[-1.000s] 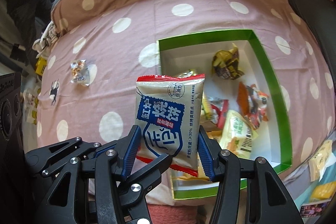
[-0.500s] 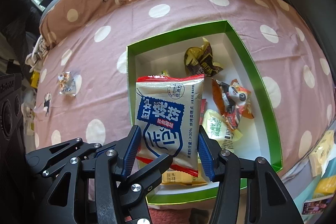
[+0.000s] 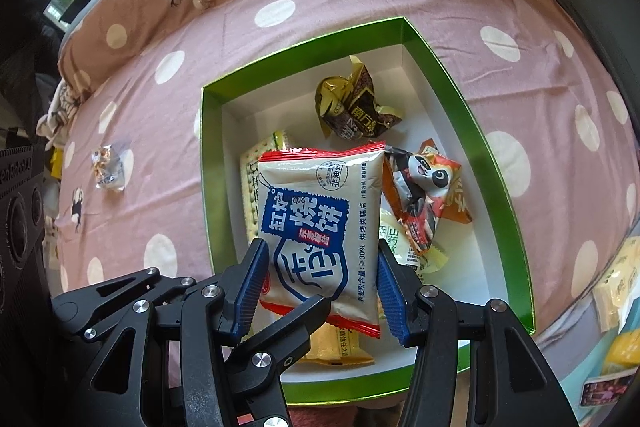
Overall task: Organize snacks
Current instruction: 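Open the right gripper to release the biscuit packet, then move the right gripper to the small clear peanut packet, then close the right gripper on the peanut packet and lift it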
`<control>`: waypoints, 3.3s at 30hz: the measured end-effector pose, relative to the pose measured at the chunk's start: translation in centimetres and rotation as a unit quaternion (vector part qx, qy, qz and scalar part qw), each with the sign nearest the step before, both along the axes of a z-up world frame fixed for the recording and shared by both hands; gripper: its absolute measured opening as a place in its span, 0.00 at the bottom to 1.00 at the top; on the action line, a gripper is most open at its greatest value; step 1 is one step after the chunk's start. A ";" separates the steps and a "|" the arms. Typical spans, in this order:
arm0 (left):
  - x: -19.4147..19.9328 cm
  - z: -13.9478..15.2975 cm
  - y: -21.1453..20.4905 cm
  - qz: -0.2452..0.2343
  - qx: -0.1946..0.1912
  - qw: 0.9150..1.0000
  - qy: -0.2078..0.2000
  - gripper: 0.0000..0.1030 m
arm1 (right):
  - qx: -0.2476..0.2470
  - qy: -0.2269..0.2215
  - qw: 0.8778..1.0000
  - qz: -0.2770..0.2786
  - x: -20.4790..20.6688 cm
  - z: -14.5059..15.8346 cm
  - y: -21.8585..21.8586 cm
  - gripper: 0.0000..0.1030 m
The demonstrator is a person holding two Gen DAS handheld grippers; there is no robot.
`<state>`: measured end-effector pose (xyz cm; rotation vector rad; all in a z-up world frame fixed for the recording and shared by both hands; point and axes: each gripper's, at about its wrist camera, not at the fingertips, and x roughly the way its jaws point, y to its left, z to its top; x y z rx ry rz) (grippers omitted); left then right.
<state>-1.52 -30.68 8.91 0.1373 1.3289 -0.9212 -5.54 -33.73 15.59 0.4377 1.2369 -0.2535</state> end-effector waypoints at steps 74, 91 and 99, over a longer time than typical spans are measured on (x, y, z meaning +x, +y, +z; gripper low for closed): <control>20.9 -6.9 30.5 0.281 -0.003 0.959 0.024 0.52 | 0.092 0.056 0.972 0.211 26.4 -9.5 26.0 0.51; 17.8 -5.0 28.6 0.259 0.011 0.965 0.022 0.46 | 0.080 0.055 0.968 0.233 23.5 -7.6 25.6 0.41; 12.8 -2.5 26.2 0.238 0.007 0.971 0.013 0.46 | 0.071 0.047 0.971 0.223 18.5 -4.8 24.0 0.41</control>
